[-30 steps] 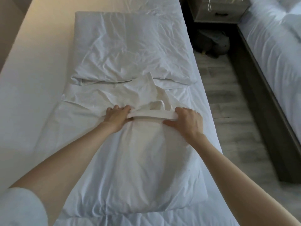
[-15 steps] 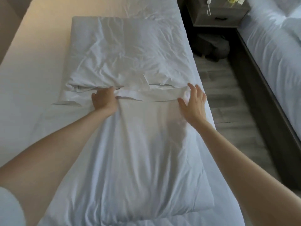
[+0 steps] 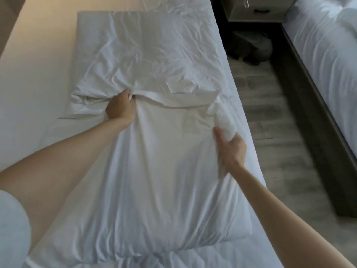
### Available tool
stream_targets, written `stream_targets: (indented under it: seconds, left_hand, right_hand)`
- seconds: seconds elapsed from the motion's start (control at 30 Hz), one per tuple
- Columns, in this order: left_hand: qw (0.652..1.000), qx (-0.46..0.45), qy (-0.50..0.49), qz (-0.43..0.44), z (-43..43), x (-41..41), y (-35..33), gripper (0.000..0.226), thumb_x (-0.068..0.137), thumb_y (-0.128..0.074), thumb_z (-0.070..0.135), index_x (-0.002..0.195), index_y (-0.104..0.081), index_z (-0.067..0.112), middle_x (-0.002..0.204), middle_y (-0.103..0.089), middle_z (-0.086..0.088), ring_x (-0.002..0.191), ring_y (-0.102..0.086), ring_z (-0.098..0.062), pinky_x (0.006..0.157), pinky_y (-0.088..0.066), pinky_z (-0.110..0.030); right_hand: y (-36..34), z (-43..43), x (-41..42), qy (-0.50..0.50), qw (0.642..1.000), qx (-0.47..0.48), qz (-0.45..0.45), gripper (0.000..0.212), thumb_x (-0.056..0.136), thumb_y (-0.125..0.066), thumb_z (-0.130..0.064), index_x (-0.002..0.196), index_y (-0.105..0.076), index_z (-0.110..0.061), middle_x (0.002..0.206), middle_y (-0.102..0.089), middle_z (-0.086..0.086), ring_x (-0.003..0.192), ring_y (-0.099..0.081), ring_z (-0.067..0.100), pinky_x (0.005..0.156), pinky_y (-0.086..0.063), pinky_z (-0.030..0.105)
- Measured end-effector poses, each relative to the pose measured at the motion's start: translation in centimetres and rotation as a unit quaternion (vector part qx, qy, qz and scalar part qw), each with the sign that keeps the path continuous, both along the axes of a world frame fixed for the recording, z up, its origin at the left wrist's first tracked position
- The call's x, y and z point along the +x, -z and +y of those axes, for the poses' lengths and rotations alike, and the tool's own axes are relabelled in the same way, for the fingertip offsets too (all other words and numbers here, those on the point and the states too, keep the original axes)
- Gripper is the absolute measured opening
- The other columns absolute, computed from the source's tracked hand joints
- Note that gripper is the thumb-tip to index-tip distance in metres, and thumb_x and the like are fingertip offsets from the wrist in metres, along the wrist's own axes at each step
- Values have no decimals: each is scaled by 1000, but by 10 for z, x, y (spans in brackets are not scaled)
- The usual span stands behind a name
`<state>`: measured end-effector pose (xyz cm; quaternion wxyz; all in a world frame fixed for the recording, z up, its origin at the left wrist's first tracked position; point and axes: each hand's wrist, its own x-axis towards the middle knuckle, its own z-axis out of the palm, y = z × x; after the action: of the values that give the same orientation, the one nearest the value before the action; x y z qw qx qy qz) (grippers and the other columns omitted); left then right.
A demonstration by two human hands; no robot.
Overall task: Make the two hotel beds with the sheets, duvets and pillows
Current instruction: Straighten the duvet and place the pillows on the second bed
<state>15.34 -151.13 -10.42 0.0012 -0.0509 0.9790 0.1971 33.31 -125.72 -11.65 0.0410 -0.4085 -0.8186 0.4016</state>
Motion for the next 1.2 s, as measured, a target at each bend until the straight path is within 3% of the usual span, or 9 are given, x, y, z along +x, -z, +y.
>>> stream_targets:
  seconds: [0.2,0.33,0.43,0.53,0.67,0.77,0.87,1.07,1.2]
  left_hand:
    - [999,6,25,23,14,-36,-8,24,98,-44,24,77,-50,14,101,-64,-19,98,-57,-38,74,-37,-39]
    - [992,-101,66,28,17,-51,33,25,97,-51,35,91,-65,15,103,-65,-15,104,-56,-34,91,-29,-40]
    - [994,-93,43,30,16,-49,68,23,93,-50,15,110,-65,20,120,-54,-11,118,-45,-30,102,-22,-40]
    - [998,-24,34,56,24,-25,78,40,85,-48,5,120,-58,20,132,-47,-6,128,-39,-24,109,-18,-40]
    - [970,67,170,163,61,26,58,47,77,-39,11,119,-61,16,135,-52,-8,127,-45,-26,105,-31,-50]
    - [948,-2,303,99,90,75,65,46,89,-43,24,133,-55,24,149,-41,-8,140,-32,-30,111,-18,-60]
    - [945,-94,307,57,96,92,79,52,97,-28,40,148,-35,31,160,-20,-5,148,-13,-29,112,2,-64]
    - [974,-122,190,-14,70,61,86,48,99,-25,50,145,-35,41,162,-10,6,149,-3,-27,106,11,-70]
    - [974,-122,167,-97,51,64,109,51,98,-18,55,148,-22,45,162,3,12,149,5,-23,108,9,-71]
  right_hand:
    - [-6,22,-27,65,995,73,-25,55,72,-60,-73,76,-56,-18,77,-61,1,82,-58,28,75,-51,38]
    - [45,27,-19,38,992,83,-91,45,85,-59,-55,73,-54,-13,72,-56,2,80,-57,31,65,-39,33]
    - [75,26,-21,17,990,82,-115,38,87,-59,-50,94,-54,-13,104,-59,10,100,-56,33,73,-38,35]
    - [76,33,-26,20,995,-25,-98,60,84,-64,-51,123,-37,-14,125,-54,10,112,-53,32,84,-40,37]
    - [59,42,-41,-35,994,-84,-62,75,85,-62,-56,143,-29,-22,134,-53,9,119,-53,32,93,-43,35]
    - [44,40,-60,-76,994,-70,-47,45,93,-55,-47,121,-45,-13,105,-59,4,105,-56,32,82,-42,34]
    - [22,45,-76,-97,995,7,25,28,94,-55,-39,94,-47,-12,74,-51,-5,80,-53,25,71,-41,36]
    - [49,65,-92,38,999,16,-4,20,80,-59,-40,89,-53,-23,79,-64,-1,79,-63,26,74,-53,38]
    - [86,54,-83,-12,992,81,-96,14,91,-46,-25,103,-49,-18,100,-61,5,98,-58,31,71,-39,35]
